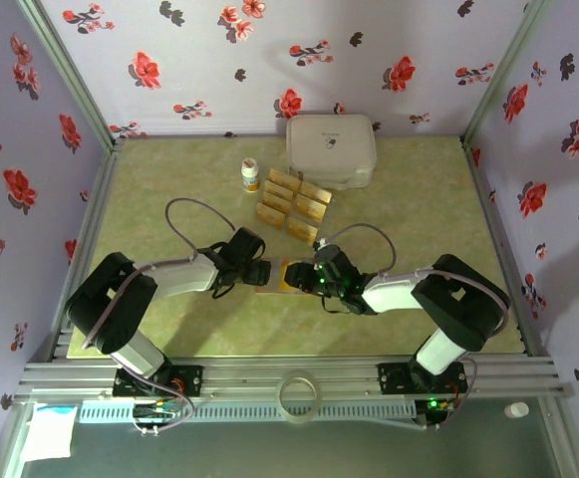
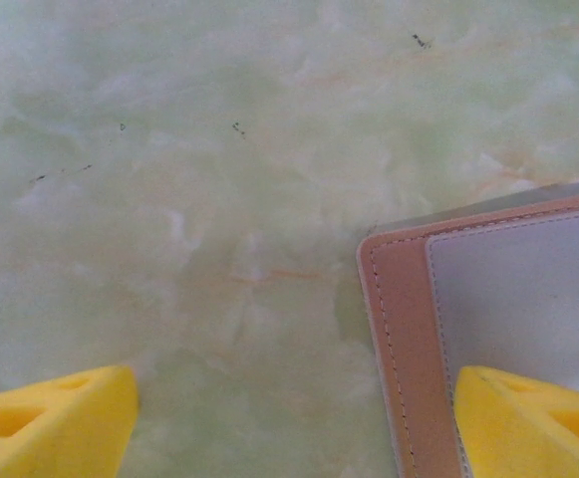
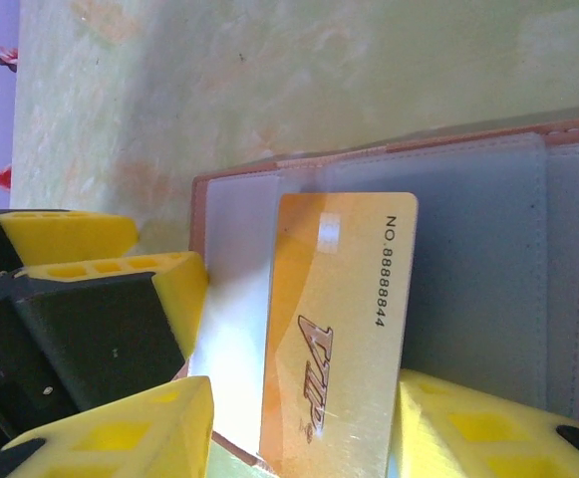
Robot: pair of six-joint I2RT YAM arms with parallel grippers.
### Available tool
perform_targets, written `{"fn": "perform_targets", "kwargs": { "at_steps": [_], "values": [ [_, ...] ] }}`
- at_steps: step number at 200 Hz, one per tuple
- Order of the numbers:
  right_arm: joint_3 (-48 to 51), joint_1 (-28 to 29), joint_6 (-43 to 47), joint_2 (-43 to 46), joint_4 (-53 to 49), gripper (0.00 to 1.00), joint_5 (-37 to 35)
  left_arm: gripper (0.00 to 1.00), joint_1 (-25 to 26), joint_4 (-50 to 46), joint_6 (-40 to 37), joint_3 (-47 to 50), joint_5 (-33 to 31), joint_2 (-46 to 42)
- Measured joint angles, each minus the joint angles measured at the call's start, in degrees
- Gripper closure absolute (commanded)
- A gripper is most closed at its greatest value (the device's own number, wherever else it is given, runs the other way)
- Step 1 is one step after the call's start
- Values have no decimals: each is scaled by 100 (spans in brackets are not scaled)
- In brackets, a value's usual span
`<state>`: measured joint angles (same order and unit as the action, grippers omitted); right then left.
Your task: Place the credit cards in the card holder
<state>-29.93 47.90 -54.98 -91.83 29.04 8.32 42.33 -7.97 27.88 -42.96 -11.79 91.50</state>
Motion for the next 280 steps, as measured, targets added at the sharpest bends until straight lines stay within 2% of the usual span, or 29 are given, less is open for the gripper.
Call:
{"fn": "perform_targets", "kwargs": {
  "at_steps": [72, 137, 206, 280],
  "values": [
    [-17, 0, 0, -107, 101, 58, 0, 17, -2, 2, 0, 0, 0, 0],
    [-90, 0, -4, -247, 236, 58, 24, 16, -2, 9, -2, 7, 0, -2],
    [-98, 0, -4, -219, 308, 44, 46, 16, -2, 20, -2, 11, 0, -2],
    [-74, -35, 105, 24, -107, 42, -63, 16, 0, 24, -2, 15, -2, -2]
  ]
}}
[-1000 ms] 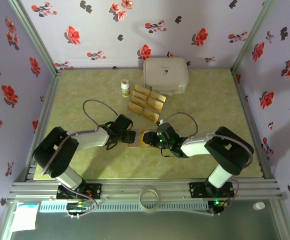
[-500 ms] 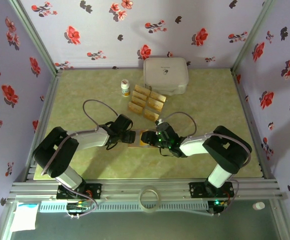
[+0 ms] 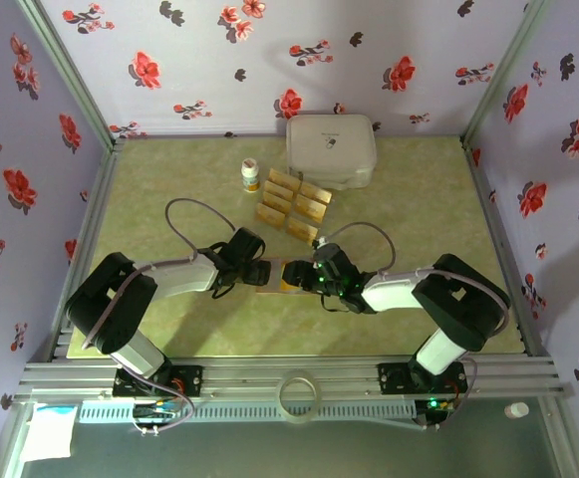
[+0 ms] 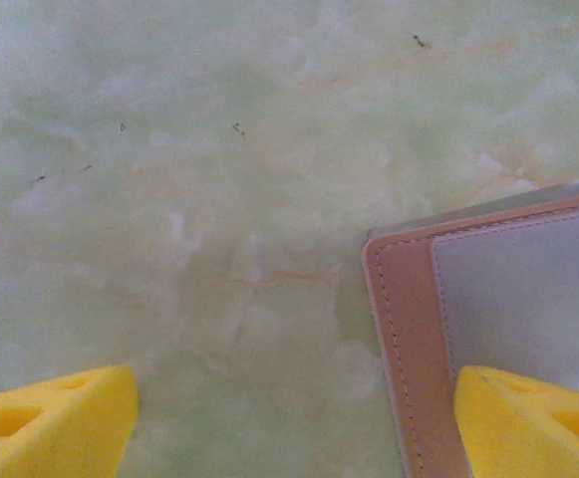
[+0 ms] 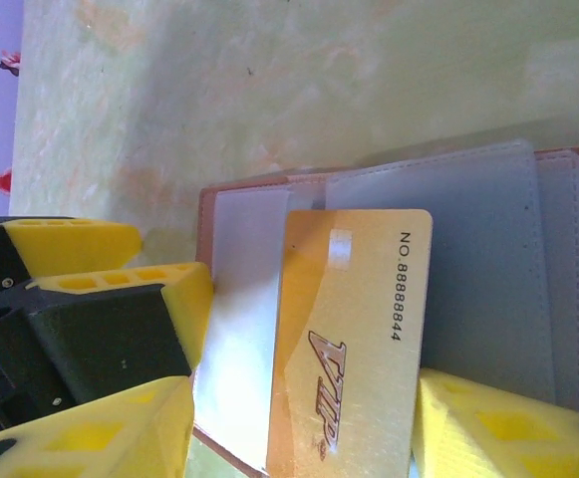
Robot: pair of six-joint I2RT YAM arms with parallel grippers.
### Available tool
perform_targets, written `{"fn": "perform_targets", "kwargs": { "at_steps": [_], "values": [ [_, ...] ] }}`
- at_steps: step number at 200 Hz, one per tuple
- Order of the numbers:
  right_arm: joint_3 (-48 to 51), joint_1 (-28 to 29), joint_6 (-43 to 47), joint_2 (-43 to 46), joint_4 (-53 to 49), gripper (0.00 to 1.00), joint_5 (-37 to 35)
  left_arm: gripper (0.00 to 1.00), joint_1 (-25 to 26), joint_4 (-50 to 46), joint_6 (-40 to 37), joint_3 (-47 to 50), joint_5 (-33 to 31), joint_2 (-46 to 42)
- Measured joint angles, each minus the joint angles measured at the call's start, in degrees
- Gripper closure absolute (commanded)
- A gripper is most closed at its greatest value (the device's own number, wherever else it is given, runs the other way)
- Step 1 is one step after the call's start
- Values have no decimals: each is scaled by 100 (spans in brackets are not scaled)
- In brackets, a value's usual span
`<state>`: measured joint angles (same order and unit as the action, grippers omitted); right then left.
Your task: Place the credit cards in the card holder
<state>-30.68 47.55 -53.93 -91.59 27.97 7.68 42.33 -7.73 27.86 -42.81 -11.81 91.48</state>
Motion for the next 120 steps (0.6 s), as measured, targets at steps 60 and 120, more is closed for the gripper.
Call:
{"fn": "perform_targets", "kwargs": {
  "at_steps": [60, 120],
  "values": [
    [-127, 11, 101, 9, -293, 42, 0, 17, -2, 2, -4, 2, 2, 0],
    [-372, 114, 197, -33, -743, 41, -133, 16, -2, 39, -22, 24, 0, 0]
  ]
}}
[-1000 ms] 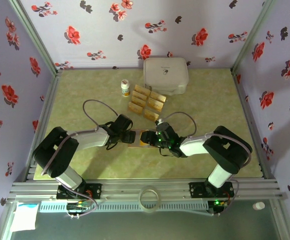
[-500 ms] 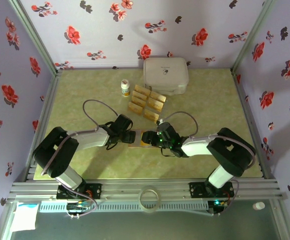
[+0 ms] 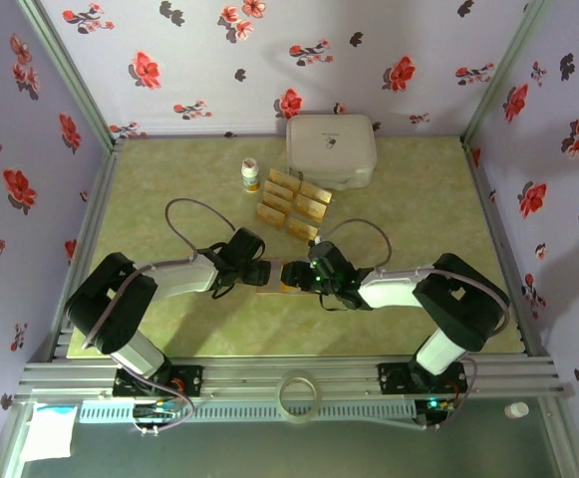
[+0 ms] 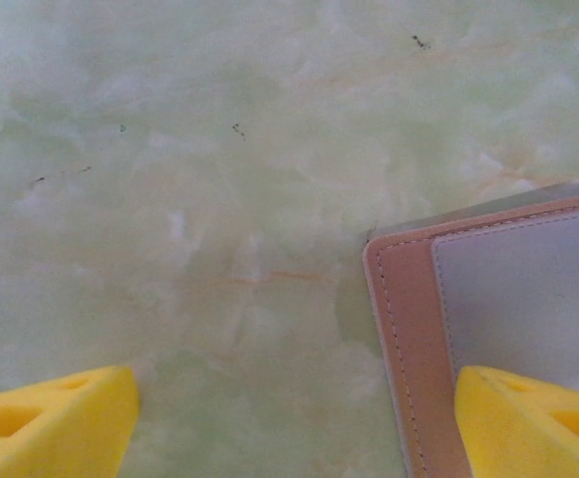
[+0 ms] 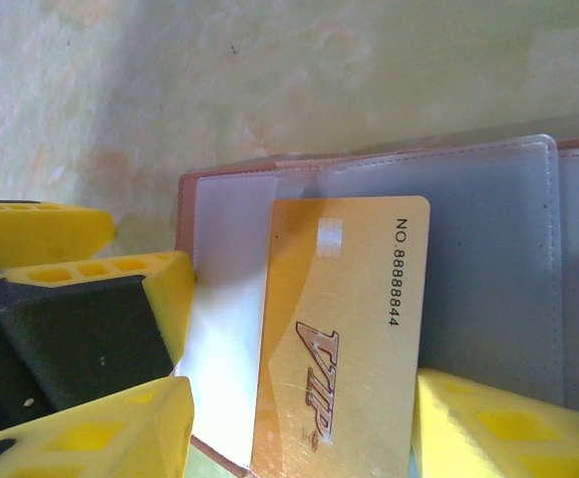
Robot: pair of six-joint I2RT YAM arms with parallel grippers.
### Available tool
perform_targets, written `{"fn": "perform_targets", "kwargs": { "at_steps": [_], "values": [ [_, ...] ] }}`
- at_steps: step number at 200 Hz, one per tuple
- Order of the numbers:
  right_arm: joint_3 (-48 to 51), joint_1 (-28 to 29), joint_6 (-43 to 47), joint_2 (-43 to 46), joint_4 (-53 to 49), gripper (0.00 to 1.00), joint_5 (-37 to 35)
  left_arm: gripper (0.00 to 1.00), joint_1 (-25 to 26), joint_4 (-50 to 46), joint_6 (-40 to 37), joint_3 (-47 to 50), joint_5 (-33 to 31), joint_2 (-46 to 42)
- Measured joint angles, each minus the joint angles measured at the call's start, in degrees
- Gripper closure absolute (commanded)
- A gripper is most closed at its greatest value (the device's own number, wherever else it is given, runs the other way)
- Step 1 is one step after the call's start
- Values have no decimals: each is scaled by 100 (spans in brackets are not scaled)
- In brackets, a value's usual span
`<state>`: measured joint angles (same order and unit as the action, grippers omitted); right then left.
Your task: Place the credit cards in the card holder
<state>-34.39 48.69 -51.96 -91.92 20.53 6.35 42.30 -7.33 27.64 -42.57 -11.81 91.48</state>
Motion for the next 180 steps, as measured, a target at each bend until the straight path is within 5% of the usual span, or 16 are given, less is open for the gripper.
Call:
{"fn": "perform_targets", "kwargs": {
  "at_steps": [180],
  "values": [
    [-448, 258, 146, -155, -704, 40, -452, 16, 0, 72, 2, 44, 2, -11]
  ]
}}
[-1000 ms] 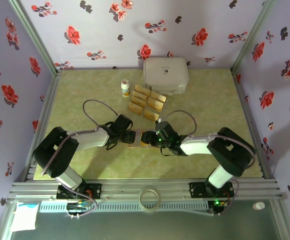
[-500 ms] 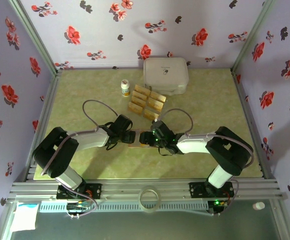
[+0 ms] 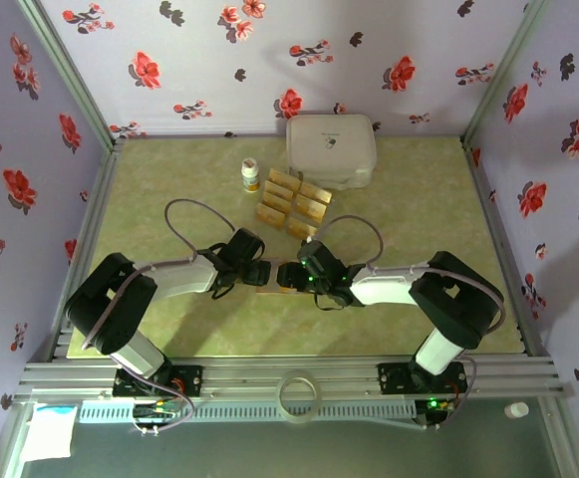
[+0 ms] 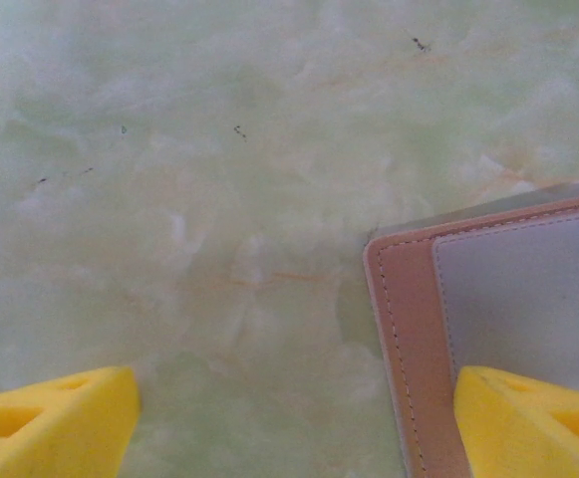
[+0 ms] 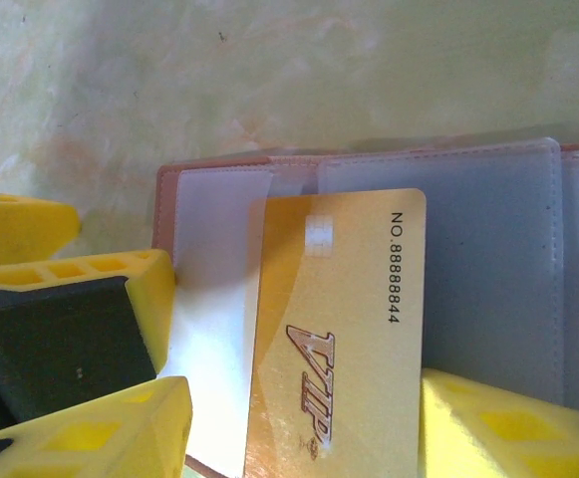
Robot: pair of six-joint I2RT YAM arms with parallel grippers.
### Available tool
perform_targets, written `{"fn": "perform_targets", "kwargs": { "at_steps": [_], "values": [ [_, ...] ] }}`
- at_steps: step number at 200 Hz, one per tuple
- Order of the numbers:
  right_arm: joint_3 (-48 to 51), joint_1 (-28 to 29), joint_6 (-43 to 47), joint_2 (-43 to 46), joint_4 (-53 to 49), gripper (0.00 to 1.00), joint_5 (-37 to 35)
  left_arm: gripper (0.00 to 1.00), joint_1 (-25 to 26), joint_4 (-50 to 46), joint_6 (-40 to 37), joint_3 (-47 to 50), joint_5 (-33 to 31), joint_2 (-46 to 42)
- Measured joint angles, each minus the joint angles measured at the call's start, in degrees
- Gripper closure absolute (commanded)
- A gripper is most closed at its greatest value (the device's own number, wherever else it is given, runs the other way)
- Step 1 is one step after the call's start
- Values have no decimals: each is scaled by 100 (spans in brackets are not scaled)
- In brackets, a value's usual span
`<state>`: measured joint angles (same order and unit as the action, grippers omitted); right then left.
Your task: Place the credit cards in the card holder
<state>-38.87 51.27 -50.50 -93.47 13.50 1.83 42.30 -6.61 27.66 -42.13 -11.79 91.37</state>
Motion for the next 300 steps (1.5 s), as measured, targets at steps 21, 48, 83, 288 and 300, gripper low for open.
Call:
{"fn": "perform_targets", "kwargs": {
  "at_steps": [21, 48, 83, 288, 300],
  "values": [
    [61, -4, 2, 83, -37, 40, -35, 16, 0, 7, 0, 4, 0, 0],
    [111, -28, 46, 181, -173, 41, -46, 16, 0, 9, 0, 4, 0, 0],
    [164, -42, 63, 210, -170, 47, -55, 16, 0, 11, 0, 4, 0, 0],
    [1016, -570, -638, -33, 1829, 79, 723, 16, 0, 39, 0, 20, 0, 0],
    [1029, -588, -658, -52, 1878, 81, 743, 16, 0, 39, 0, 20, 0, 0]
  ]
}}
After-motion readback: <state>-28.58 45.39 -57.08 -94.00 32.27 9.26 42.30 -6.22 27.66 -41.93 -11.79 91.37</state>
